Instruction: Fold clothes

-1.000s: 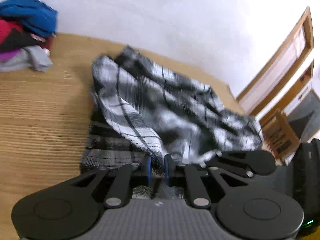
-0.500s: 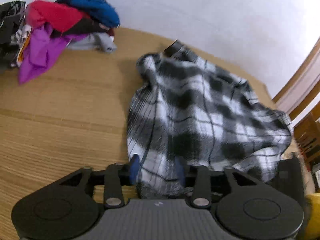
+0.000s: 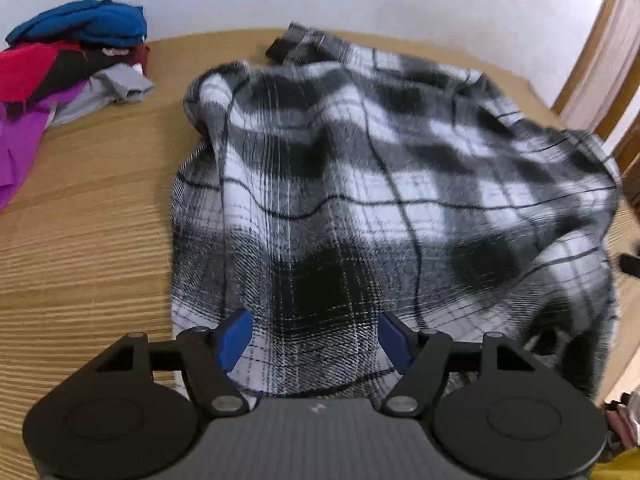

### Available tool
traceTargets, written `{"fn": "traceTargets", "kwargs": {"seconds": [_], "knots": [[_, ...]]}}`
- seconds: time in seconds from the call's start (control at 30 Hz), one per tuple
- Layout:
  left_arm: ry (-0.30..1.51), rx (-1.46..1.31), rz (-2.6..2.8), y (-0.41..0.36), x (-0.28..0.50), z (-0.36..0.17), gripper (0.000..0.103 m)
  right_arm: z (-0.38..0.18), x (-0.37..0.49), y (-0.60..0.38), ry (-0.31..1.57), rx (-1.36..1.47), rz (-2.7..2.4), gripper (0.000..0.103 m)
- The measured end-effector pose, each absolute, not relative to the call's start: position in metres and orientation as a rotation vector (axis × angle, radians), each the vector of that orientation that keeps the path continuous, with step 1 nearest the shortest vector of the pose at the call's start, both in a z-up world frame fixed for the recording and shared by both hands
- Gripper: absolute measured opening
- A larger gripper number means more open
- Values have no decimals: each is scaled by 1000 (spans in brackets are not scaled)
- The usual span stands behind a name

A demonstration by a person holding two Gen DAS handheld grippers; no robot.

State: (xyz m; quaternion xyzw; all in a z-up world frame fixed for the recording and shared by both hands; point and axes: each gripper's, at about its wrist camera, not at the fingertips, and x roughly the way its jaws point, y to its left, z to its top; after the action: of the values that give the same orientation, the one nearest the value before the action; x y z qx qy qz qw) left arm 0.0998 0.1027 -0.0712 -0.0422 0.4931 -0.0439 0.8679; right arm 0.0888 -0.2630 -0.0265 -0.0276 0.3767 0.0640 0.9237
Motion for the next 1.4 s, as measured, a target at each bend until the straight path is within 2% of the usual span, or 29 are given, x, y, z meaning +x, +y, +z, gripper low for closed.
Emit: {"fn": "traceTargets", "kwargs": {"seconds": [0.13, 0.23, 0.33, 0.5, 0.53, 0.57, 0.6, 0.7, 0.8, 0.9, 1.1, 1.23, 1.3, 1.4], "knots": [[1098, -129, -26, 100, 102, -86, 72, -60, 81, -377, 901, 492, -108, 70], [1125, -175, 31, 101, 103, -93, 73, -97, 84, -423, 983, 915, -112, 70], [1141, -172, 72, 97, 104, -97, 78, -115, 91, -429, 1022, 1018, -89, 69], [1153, -53, 118, 75, 107, -102, 87, -117, 120, -413, 1019, 934, 6, 67], [1156, -67, 130, 75, 107, -102, 87, -118, 126, -411, 1025, 919, 5, 49], [1160, -85, 141, 77, 106, -102, 88, -117, 129, -411, 1024, 904, -3, 9], [1164, -101, 152, 78, 105, -101, 88, -117, 130, -411, 1022, 889, -13, 7], [1197, -120, 162, 75, 100, -99, 89, -102, 117, -421, 948, 844, 1, 7], [1218, -84, 126, 58, 89, -98, 92, -79, 91, -443, 899, 678, -16, 7], [1235, -59, 118, 41, 81, -99, 96, -87, 76, -460, 962, 631, -24, 7], [1282, -82, 142, 39, 66, -97, 97, -104, 85, -427, 1047, 474, -20, 8], [1292, -93, 168, 40, 59, -94, 97, -87, 83, -427, 1051, 301, 30, 16], [1285, -110, 188, 41, 57, -92, 97, -72, 85, -426, 1021, 176, 23, 20], [1263, -114, 221, 41, 57, -85, 93, -47, 87, -426, 869, 65, -1, 21]]}}
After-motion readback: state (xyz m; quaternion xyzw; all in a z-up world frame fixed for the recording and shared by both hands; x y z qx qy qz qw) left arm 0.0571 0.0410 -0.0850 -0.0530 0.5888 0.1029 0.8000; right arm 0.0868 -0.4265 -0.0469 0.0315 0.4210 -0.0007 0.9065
